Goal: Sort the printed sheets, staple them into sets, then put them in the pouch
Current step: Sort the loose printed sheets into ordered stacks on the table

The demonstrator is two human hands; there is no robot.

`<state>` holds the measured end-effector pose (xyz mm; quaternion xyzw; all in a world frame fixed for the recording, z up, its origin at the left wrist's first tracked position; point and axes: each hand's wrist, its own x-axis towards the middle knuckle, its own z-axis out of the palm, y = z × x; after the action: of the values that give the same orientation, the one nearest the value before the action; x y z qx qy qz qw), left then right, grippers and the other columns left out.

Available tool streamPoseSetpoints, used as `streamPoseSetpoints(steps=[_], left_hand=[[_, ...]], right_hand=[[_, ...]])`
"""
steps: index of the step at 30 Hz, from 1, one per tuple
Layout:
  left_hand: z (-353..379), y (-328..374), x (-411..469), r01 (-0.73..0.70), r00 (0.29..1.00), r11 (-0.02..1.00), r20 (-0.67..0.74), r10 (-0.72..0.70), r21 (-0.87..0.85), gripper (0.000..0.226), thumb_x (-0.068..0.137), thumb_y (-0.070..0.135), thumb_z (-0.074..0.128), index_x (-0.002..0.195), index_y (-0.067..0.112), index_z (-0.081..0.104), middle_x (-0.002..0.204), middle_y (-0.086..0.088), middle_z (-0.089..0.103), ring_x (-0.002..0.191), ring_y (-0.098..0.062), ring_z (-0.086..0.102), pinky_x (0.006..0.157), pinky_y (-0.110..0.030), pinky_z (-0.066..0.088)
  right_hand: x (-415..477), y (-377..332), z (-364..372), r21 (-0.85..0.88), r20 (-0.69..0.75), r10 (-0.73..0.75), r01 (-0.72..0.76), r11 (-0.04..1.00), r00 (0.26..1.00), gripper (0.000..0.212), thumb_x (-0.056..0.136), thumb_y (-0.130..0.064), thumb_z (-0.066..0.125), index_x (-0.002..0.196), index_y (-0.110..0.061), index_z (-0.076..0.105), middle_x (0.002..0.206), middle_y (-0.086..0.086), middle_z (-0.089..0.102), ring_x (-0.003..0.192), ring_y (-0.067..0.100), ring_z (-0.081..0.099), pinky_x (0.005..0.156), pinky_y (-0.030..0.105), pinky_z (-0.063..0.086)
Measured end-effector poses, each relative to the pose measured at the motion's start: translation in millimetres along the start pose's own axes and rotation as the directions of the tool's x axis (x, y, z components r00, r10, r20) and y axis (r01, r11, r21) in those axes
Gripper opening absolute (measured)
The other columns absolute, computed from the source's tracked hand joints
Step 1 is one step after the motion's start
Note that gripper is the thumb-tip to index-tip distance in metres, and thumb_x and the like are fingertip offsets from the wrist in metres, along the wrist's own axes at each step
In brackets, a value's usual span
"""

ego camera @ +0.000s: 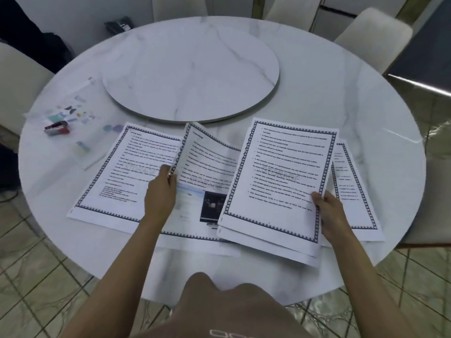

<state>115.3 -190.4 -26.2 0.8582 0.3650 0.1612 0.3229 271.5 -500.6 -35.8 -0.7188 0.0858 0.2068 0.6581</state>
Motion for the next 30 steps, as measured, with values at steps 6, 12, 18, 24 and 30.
streamPoseSetpoints(steps=[6, 12, 18, 24, 30], left_hand=[[-51, -7, 10, -0.106, 0.973, 0.985, -0.218, 0.075, -0.135, 0.023, 0.098, 0.011, 0.04, 0.115, 0.003, 0.053, 0.08, -0.009, 0.053, 0.07, -0.021, 0.047, 0.057, -0.024, 0.025], [-81, -28, 28, -0.098, 0.973, 0.958, -0.227, 0.035, -0.27, 0.019, 0.097, 0.012, 0.039, 0.11, 0.007, 0.052, 0.082, -0.004, 0.054, 0.075, -0.021, 0.042, 0.064, -0.025, 0.028], [-85, -34, 32, -0.025, 0.996, 0.913, -0.087, -0.012, -0.407, 0.016, 0.096, 0.013, 0.039, 0.102, 0.019, 0.053, 0.069, 0.008, 0.05, 0.059, -0.004, 0.042, 0.056, -0.017, 0.033], [-73, -35, 22, 0.064, 0.998, 0.872, 0.052, -0.044, -0.486, 0.024, 0.098, 0.011, 0.037, 0.116, 0.007, 0.053, 0.104, -0.003, 0.059, 0.091, -0.015, 0.053, 0.069, -0.015, 0.039], [-36, -55, 1, 0.278, 0.938, 0.857, 0.313, -0.146, -0.434, 0.035, 0.1, 0.02, 0.034, 0.13, 0.005, 0.046, 0.127, -0.011, 0.055, 0.118, -0.028, 0.051, 0.096, -0.036, 0.041]], right_hand=[[-13, -11, 34, 0.005, 0.027, -0.046, 0.046, 0.999, 0.999, 0.022, 0.097, -0.013, 0.044, 0.117, -0.008, 0.054, 0.109, 0.011, 0.061, 0.089, 0.018, 0.061, 0.076, 0.029, 0.055], [-24, -22, 62, 0.042, 0.059, -0.102, 0.1, 0.994, 0.993, 0.013, 0.096, -0.012, 0.045, 0.101, -0.012, 0.057, 0.095, 0.001, 0.064, 0.086, 0.013, 0.062, 0.068, 0.017, 0.056], [-30, -29, 85, 0.059, 0.076, -0.139, 0.135, 0.989, 0.987, 0.014, 0.096, -0.013, 0.046, 0.103, -0.006, 0.057, 0.093, 0.0, 0.065, 0.086, 0.013, 0.063, 0.075, 0.023, 0.056], [-42, -20, 108, -0.01, 0.083, -0.178, 0.18, 0.984, 0.98, 0.015, 0.096, -0.014, 0.047, 0.099, -0.017, 0.061, 0.096, -0.003, 0.066, 0.089, 0.014, 0.064, 0.076, 0.027, 0.055], [-64, 19, 132, -0.21, 0.124, -0.143, 0.167, 0.963, 0.982, 0.012, 0.097, -0.018, 0.046, 0.093, -0.021, 0.058, 0.088, -0.007, 0.063, 0.08, 0.007, 0.058, 0.069, 0.019, 0.047]])
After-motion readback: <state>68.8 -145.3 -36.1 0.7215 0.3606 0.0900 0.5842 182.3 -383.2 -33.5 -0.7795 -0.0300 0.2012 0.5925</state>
